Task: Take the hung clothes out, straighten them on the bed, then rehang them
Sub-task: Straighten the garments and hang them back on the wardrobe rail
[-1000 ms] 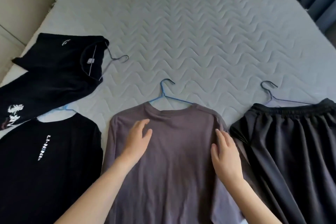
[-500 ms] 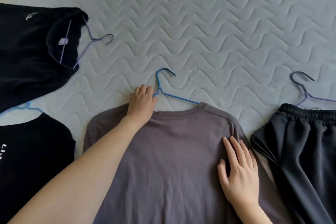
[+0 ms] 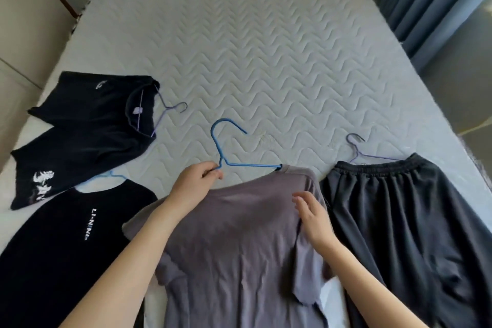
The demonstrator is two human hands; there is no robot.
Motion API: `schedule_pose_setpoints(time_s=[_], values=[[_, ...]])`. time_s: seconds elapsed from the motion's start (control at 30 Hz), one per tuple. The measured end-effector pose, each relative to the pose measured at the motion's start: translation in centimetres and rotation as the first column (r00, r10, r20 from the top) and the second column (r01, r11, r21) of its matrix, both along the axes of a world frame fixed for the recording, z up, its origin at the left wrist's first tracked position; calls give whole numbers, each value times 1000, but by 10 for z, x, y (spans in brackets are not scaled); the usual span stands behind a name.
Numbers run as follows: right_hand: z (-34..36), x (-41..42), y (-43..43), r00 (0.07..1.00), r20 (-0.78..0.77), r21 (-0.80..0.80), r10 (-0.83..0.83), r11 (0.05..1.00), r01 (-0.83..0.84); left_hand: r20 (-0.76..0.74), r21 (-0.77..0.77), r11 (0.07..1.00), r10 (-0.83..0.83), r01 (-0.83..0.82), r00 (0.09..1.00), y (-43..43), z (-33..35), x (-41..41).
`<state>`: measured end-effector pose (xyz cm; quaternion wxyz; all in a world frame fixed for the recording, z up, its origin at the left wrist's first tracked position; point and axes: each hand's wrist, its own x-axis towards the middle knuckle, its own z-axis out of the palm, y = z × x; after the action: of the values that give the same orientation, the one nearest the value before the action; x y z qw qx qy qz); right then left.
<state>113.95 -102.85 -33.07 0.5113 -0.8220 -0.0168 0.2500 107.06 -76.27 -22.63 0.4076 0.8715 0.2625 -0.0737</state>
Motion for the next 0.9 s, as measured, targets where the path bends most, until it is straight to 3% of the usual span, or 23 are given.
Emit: schedule_pose_setpoints(time_s=[0.1,0.17,0.27,0.4,0.53,0.7,0.9], values=[[101,-43,-8,997,-40,247,-69,966,77,35,2,996,93,-93,995,-22,94,-54],[161,-74,-20,997,-52,326,-62,942,75,79,-14,987,161,-161,984,-38,152,-101],[222,-126,-36,998,-67,382,11,924,15,130,-69,958,286,-280,949,-60,227,-177],[252,-195,-44,982,-134,386,133,920,-72,104,-311,845,485,-435,868,-80,267,-287],[240,-253,-43,946,-187,378,265,908,-179,80,-460,648,711,-607,699,-120,265,-385],[226,-303,-30,865,-238,373,442,864,-339,-5,-480,360,911,-800,413,-167,248,-463],[237,-342,15,782,-204,365,589,787,-498,155,-396,242,968,-886,196,-185,260,-558]])
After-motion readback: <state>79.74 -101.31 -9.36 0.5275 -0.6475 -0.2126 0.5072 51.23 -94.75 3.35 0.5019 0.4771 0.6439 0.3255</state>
